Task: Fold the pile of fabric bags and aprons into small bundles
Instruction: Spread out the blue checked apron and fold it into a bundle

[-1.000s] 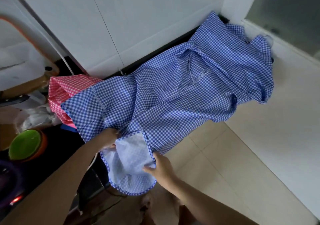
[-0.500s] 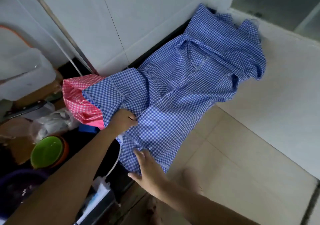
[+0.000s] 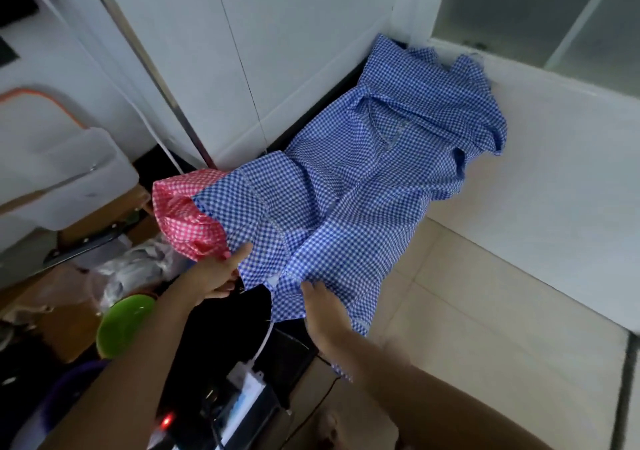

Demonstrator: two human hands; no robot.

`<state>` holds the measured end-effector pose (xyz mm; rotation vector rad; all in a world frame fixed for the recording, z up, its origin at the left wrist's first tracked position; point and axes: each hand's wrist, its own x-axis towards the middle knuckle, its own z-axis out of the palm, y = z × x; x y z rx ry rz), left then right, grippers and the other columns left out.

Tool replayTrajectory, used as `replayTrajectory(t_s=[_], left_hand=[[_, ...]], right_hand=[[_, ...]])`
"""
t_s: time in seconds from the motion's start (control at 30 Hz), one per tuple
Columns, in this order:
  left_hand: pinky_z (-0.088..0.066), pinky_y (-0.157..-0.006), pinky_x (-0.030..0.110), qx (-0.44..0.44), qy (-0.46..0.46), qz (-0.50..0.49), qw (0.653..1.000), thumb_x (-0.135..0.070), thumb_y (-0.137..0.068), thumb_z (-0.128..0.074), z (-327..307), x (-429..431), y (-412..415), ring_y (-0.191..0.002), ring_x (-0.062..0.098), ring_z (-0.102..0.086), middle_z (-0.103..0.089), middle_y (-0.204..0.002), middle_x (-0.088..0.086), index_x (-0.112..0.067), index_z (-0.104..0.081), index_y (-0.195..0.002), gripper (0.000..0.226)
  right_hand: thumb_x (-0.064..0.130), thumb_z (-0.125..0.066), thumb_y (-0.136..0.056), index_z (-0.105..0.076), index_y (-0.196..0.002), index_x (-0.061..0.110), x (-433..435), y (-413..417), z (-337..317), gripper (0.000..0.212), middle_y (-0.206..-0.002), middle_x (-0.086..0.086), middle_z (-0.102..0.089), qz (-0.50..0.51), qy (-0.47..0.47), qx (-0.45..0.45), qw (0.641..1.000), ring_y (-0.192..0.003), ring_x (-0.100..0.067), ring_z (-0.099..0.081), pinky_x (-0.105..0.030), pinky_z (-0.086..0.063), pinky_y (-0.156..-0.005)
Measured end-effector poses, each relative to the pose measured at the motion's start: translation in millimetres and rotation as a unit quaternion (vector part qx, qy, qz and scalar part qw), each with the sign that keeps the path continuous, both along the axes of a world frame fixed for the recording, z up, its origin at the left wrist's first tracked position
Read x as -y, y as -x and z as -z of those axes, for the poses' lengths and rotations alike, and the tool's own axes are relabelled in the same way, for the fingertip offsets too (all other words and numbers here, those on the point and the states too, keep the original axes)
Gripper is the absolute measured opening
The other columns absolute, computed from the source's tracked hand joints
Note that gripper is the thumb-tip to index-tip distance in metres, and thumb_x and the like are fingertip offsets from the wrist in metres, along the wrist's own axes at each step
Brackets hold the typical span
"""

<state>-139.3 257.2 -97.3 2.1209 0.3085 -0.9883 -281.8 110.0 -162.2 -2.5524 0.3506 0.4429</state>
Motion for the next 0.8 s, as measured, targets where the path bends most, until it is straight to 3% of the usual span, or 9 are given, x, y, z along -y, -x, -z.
replayTrajectory(t_s=[0.1,0.2,0.3,0.37,0.43,0.5,0.57,0.73,0.8], left_hand=[[-0.046,-0.100,0.045,-0.061,0.087,-0.030,0.994,-0.070,-0.058,-0.075,4.6,8.0,0.6,-0.113,0.027,-0.057,-0.058,-0.127,0.004,-0.013,-0.050,-0.131,0.096],[-0.046,-0.091,0.041,-0.028,0.092,-0.034,0.995,-0.037,-0.085,-0.069,12.9,19.9,6.9,-0.121,0.033,-0.050,-0.052,-0.129,0.008,-0.011,-0.048,-0.132,0.058],[-0.051,-0.062,0.029,-0.028,0.047,-0.007,0.998,-0.017,-0.089,-0.067,14.4,20.4,9.8,-0.084,0.025,-0.062,-0.062,-0.093,0.008,-0.007,-0.058,-0.100,0.017],[-0.041,-0.042,0.023,-0.060,-0.015,0.091,0.994,-0.013,-0.090,-0.065,7.7,12.5,12.5,-0.049,0.016,-0.055,-0.059,-0.065,0.010,-0.003,-0.057,-0.077,0.018],[-0.043,-0.048,0.022,-0.105,-0.042,0.187,0.976,-0.013,-0.089,-0.066,0.8,6.2,16.6,-0.051,0.013,-0.059,-0.064,-0.069,0.008,-0.005,-0.061,-0.080,0.014],[-0.053,-0.071,0.024,-0.094,-0.013,0.211,0.973,-0.019,-0.085,-0.072,-2.7,2.2,17.8,-0.082,0.014,-0.065,-0.066,-0.096,0.002,-0.017,-0.061,-0.097,0.016],[-0.048,-0.094,0.034,-0.027,0.038,0.181,0.982,-0.027,-0.083,-0.073,-4.6,4.8,10.9,-0.098,0.020,-0.056,-0.052,-0.104,0.001,-0.022,-0.050,-0.096,0.027],[-0.048,-0.088,0.045,0.277,0.062,0.084,0.955,-0.041,-0.074,-0.077,-29.7,35.9,3.8,-0.098,0.027,-0.059,-0.058,-0.113,0.011,-0.007,-0.050,-0.124,0.066],[-0.049,-0.083,0.039,0.350,0.019,0.100,0.931,-0.039,-0.085,-0.070,-28.5,47.1,2.0,-0.096,0.024,-0.058,-0.059,-0.107,0.001,-0.009,-0.050,-0.119,0.050]], right_hand=[[0.009,-0.047,-0.094,-0.049,-0.128,0.010,4.8,2.0,-8.2,0.033,-0.124,-0.008,-0.052,0.082,-0.095,0.005,0.992,-0.111,-0.026,-0.054,-0.033,-0.044,-0.083],[0.008,-0.048,-0.090,-0.062,-0.110,0.007,0.4,7.8,-19.8,0.024,-0.101,-0.007,-0.061,0.147,-0.180,0.047,0.972,-0.094,-0.025,-0.058,-0.030,-0.042,-0.069],[0.010,-0.047,-0.089,-0.059,-0.107,0.007,-6.2,10.7,-19.6,0.021,-0.097,-0.009,-0.060,0.160,-0.187,0.068,0.967,-0.091,-0.027,-0.057,-0.028,-0.032,-0.062],[0.010,-0.044,-0.091,-0.053,-0.111,0.008,-6.4,12.5,-14.3,0.022,-0.108,-0.010,-0.060,0.156,-0.177,0.057,0.970,-0.100,-0.027,-0.056,-0.025,-0.029,-0.068],[0.010,-0.042,-0.093,-0.044,-0.122,0.008,-4.7,15.3,-9.0,0.029,-0.115,-0.011,-0.058,0.145,-0.157,0.034,0.976,-0.104,-0.028,-0.056,-0.026,-0.032,-0.071],[0.009,-0.042,-0.093,-0.032,-0.135,0.009,-3.8,18.1,-5.3,0.042,-0.119,-0.012,-0.057,0.138,-0.139,0.014,0.981,-0.105,-0.029,-0.057,-0.033,-0.040,-0.072],[0.008,-0.043,-0.092,-0.026,-0.142,0.010,-1.5,19.9,-3.7,0.052,-0.121,-0.013,-0.058,0.134,-0.130,0.008,0.982,-0.106,-0.030,-0.058,-0.036,-0.045,-0.078],[0.005,-0.042,-0.091,-0.019,-0.148,0.015,3.2,18.9,-3.1,0.062,-0.124,-0.015,-0.056,0.126,-0.154,0.009,0.980,-0.108,-0.031,-0.057,-0.035,-0.042,-0.079],[0.005,-0.042,-0.091,-0.019,-0.147,0.016,4.1,16.1,-3.5,0.062,-0.120,-0.015,-0.058,0.121,-0.165,0.014,0.979,-0.104,-0.031,-0.058,-0.034,-0.044,-0.077]])
